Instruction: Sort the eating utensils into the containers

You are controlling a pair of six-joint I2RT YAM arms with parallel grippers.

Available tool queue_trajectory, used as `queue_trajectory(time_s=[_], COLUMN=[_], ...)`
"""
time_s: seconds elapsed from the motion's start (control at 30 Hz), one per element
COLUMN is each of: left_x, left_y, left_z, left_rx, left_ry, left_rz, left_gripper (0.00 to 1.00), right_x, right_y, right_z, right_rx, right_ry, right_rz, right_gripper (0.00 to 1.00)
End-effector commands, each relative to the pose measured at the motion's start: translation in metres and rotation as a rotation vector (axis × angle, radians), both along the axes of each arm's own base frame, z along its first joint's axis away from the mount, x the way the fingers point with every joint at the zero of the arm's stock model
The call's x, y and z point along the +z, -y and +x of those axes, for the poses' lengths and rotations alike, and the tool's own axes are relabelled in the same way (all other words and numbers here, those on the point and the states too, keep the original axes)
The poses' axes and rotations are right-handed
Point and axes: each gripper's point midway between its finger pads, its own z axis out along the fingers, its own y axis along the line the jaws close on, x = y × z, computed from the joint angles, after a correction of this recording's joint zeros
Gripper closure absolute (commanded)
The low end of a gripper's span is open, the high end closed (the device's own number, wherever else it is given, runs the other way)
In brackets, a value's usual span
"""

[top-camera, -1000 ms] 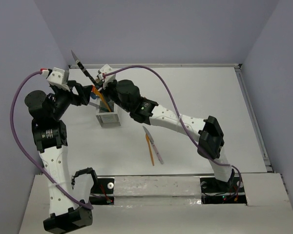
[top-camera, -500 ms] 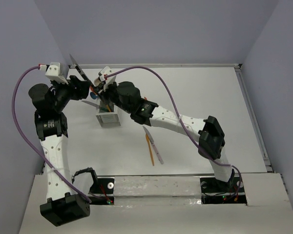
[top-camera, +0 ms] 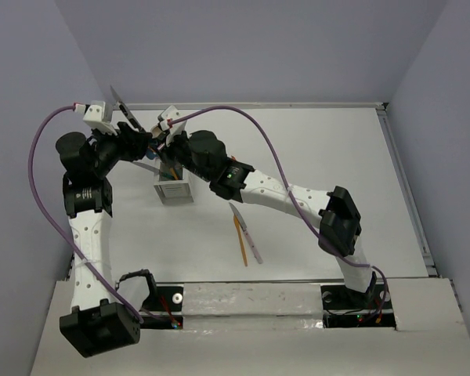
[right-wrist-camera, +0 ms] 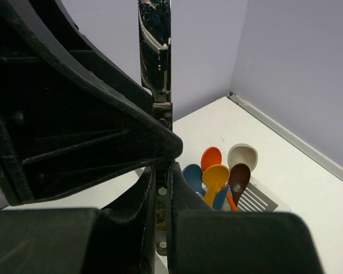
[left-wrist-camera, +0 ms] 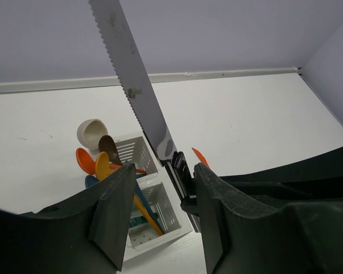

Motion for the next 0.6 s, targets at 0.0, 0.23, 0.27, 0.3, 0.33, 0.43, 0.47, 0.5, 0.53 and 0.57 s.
queue_trajectory(time_s=[0.0,0.23,0.27,0.3,0.33,0.43,0.47,0.5,0.53,0.57], left_x=[0.011,-0.003,-0.004,-0.007,-0.007,-0.010,-0.010,-0.028,-0.018,-0.021], left_y=[0.012,0.015,0.013,0.012,0.011,0.012,0.015,0.016,0.017,0.013], left_z=[0.002,0.011,0.012,0.014,0.016,0.019,0.018,0.018,0.018,0.021], left_rx=[-0.047,-0.056,-0.047,-0.042,-0.034,-0.039,-0.051,-0.053,-0.053,-0.022], left_ry=[0.055,0.039,0.038,0.031,0.035,0.070,0.093,0.085,0.164,0.179], left_rz=[-0.009,-0.021,-0.020,-0.020,-0.020,-0.022,-0.022,-0.029,-0.021,-0.017], left_gripper=[0.45,0.72,0.83,0.90,0.97,1.00,1.00,1.00,1.00,1.00], right_x=[0.050,0.042,0.041,0.037,0.035,0.018,0.011,0.002,-0.002,-0.007], right_y=[0.004,0.005,0.006,0.007,0.008,0.020,0.027,0.032,0.039,0.043], right_z=[-0.019,-0.022,-0.021,-0.019,-0.018,-0.003,0.005,0.003,0.007,0.005], right_rx=[0.039,0.058,0.048,0.039,0.029,-0.041,-0.068,-0.069,-0.082,-0.086], right_ry=[0.070,0.070,0.073,0.072,0.077,0.057,0.046,0.032,0.018,0.005], right_rz=[0.104,0.077,0.070,0.057,0.044,-0.009,-0.031,-0.051,-0.056,-0.062], right_gripper=[1.00,1.00,1.00,1.00,1.00,0.96,0.70,0.56,0.44,0.33])
